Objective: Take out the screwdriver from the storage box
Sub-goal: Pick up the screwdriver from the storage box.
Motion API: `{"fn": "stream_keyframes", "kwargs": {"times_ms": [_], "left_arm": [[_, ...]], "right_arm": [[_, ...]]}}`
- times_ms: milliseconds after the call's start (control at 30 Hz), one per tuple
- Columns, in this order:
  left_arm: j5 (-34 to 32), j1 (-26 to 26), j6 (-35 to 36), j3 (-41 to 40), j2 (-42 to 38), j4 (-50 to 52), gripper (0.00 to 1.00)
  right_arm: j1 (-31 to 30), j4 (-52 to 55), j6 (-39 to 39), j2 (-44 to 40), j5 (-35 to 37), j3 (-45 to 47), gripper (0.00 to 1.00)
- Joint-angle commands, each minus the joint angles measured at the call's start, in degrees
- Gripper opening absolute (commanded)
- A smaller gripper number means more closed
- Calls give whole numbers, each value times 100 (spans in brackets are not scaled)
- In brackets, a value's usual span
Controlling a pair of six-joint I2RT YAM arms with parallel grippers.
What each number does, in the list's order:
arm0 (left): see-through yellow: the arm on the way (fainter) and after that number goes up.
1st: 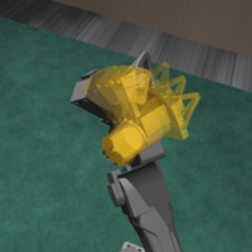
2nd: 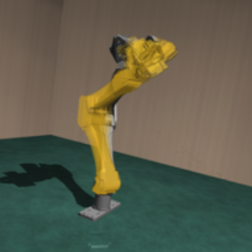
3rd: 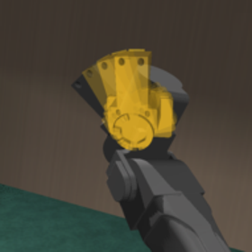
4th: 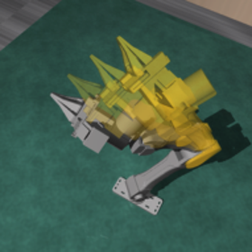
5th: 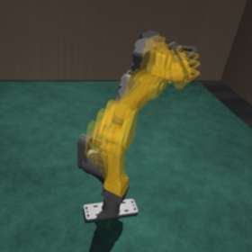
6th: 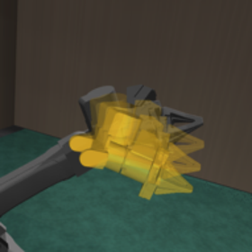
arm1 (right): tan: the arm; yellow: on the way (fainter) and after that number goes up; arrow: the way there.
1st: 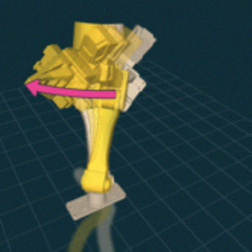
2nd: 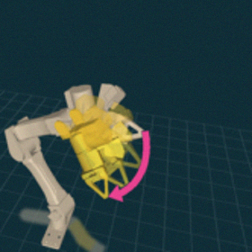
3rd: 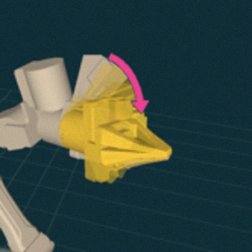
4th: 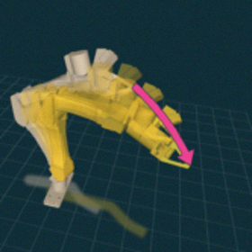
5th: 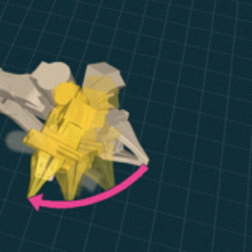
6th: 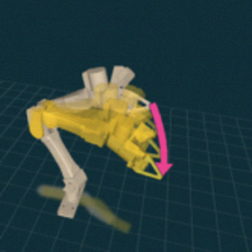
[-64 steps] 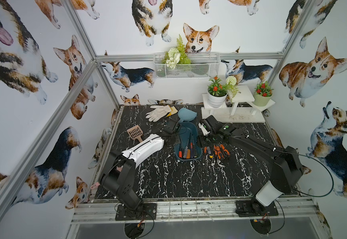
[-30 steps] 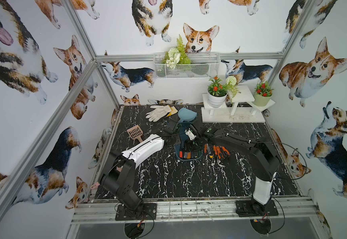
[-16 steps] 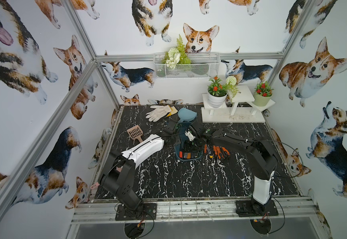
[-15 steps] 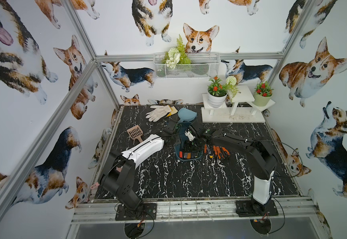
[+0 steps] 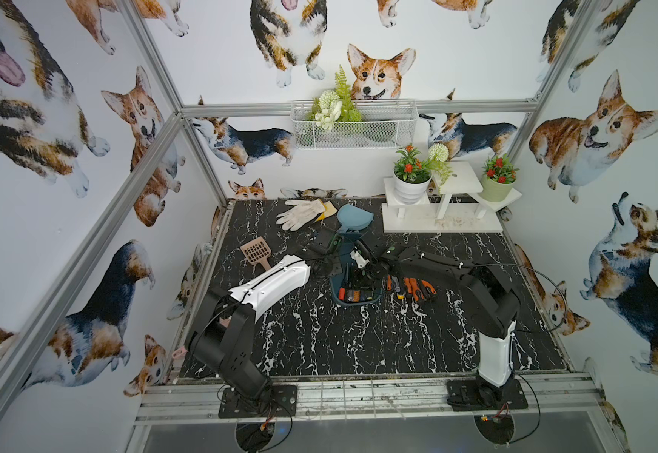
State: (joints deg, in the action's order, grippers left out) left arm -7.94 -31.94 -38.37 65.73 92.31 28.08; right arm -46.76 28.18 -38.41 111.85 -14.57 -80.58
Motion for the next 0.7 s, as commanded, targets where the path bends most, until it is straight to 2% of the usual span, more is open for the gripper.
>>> {"fn": "stream_keyframes", "kwargs": {"times_ms": [0, 167, 467, 567, 667], "left_arm": [[74, -5, -65, 10, -73, -296, 0], [90, -5, -65, 7, -73, -302, 0], [84, -7, -65, 1, -99, -298, 0], [88, -6, -65, 1, -99, -301, 0], [86, -11, -65, 1, -99, -297, 0]], "right_arm": [[-6, 394, -71, 49, 604, -18, 32], [3, 415, -96, 201, 556, -109, 32], [-1, 231, -155, 300, 378, -144, 41], [-4, 130, -123, 232, 260, -114, 41], [-1, -124, -81, 127, 79, -7, 35]]}}
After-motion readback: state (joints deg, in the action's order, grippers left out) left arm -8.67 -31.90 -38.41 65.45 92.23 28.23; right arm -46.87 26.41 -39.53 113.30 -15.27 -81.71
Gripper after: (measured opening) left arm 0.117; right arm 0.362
